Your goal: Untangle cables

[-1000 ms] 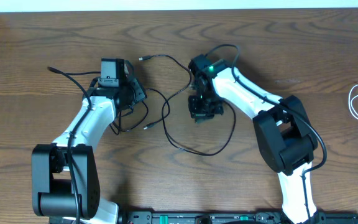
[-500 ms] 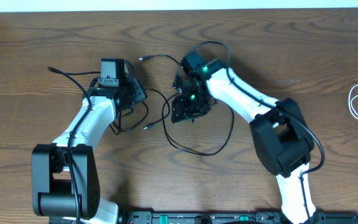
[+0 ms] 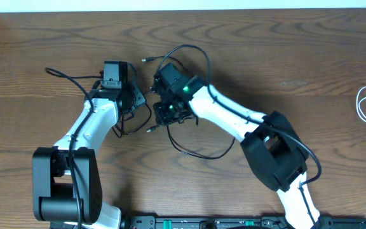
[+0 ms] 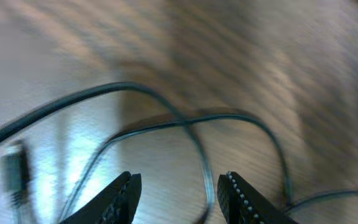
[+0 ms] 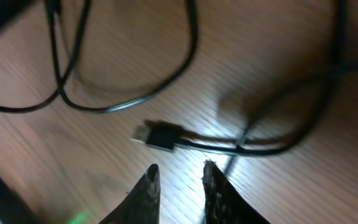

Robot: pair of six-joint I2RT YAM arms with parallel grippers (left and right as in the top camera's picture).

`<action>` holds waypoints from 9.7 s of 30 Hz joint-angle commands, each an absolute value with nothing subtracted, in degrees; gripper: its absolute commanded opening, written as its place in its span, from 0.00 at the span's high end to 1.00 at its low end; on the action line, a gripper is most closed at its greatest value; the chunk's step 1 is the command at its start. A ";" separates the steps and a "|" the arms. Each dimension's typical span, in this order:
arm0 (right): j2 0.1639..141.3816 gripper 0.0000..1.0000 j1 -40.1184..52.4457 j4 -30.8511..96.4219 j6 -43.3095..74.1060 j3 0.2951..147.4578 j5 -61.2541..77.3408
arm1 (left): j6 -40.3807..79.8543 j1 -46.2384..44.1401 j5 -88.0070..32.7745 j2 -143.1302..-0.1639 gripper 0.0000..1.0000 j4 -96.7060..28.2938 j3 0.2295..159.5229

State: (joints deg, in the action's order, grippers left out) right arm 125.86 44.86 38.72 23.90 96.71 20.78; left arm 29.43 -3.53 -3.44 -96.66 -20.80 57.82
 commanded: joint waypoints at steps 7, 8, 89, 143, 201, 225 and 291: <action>126.23 0.50 49.82 36.84 37.54 97.54 13.65 | 37.67 -2.74 8.67 -96.44 0.55 -23.81 58.39; 126.23 0.50 50.35 36.77 38.00 97.54 13.63 | 38.35 -2.37 8.67 -96.44 0.55 -24.23 58.39; 125.21 0.99 46.44 42.57 46.13 97.19 3.60 | 42.35 2.17 6.13 -96.44 0.36 -25.21 58.33; 119.59 0.48 35.44 61.93 21.76 97.49 1.41 | 42.33 2.17 3.44 -96.44 0.36 -24.77 58.33; 119.59 0.99 34.81 74.81 19.86 95.83 6.98 | 42.33 2.17 3.42 -96.44 0.35 -24.77 58.35; 119.68 0.85 43.16 48.86 25.45 95.50 9.54 | 42.33 2.17 3.42 -96.44 0.35 -24.77 58.35; 127.52 0.99 54.61 28.91 80.09 93.56 6.20 | 42.33 2.17 3.42 -96.44 0.35 -24.58 58.35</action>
State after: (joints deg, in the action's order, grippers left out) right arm 127.04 54.57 28.86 79.42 93.97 6.83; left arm 42.04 2.15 3.27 -96.66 -24.43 57.82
